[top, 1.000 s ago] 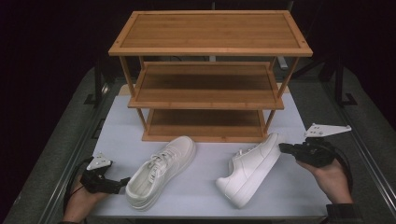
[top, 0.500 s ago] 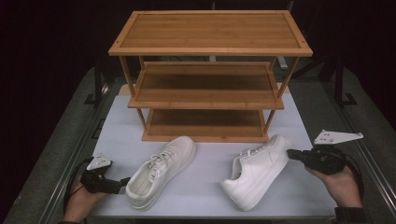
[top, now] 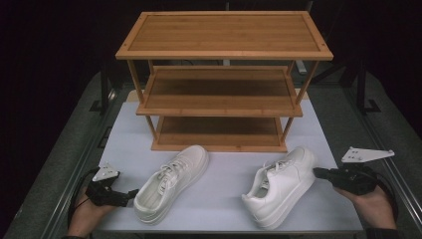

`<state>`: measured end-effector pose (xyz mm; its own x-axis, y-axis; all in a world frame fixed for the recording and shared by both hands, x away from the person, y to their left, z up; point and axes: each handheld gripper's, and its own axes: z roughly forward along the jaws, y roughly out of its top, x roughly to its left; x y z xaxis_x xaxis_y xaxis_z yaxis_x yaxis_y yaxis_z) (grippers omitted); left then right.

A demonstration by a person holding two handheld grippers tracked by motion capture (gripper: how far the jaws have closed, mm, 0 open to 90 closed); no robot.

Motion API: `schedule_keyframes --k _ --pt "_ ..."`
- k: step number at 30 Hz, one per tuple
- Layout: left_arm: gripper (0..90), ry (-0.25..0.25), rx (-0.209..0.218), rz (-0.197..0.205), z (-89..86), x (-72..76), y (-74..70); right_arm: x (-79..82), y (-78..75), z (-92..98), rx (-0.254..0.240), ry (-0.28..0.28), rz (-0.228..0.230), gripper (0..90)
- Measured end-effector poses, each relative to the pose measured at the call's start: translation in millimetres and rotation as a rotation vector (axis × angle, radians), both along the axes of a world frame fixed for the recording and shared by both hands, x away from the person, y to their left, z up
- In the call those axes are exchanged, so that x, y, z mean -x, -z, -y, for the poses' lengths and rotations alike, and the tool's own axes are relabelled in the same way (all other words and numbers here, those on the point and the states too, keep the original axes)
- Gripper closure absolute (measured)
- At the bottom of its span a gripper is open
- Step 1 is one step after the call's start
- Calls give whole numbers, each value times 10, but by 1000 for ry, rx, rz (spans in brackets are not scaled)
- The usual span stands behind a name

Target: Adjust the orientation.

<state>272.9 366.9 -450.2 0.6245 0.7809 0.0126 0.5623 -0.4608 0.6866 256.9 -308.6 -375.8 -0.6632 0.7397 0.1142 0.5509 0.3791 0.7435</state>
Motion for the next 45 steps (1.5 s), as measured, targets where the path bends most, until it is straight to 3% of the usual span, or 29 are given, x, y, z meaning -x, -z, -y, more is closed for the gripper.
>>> schedule_keyframes --k 16,34,37,38,45 --pt "10 -1 1 0 1 -1 1 62 136 135 -8 -26 -13 900" --pt "10 0 -1 -2 0 -2 0 129 367 304 -58 -37 -24 900" --pt "10 0 -1 -3 0 -2 -1 111 435 300 -27 -26 -40 900" --pt "10 -1 0 -4 1 -1 0 68 527 276 3 -31 -78 900" --pt "10 0 1 -3 -1 -1 0 30 580 261 -12 -19 -85 898"
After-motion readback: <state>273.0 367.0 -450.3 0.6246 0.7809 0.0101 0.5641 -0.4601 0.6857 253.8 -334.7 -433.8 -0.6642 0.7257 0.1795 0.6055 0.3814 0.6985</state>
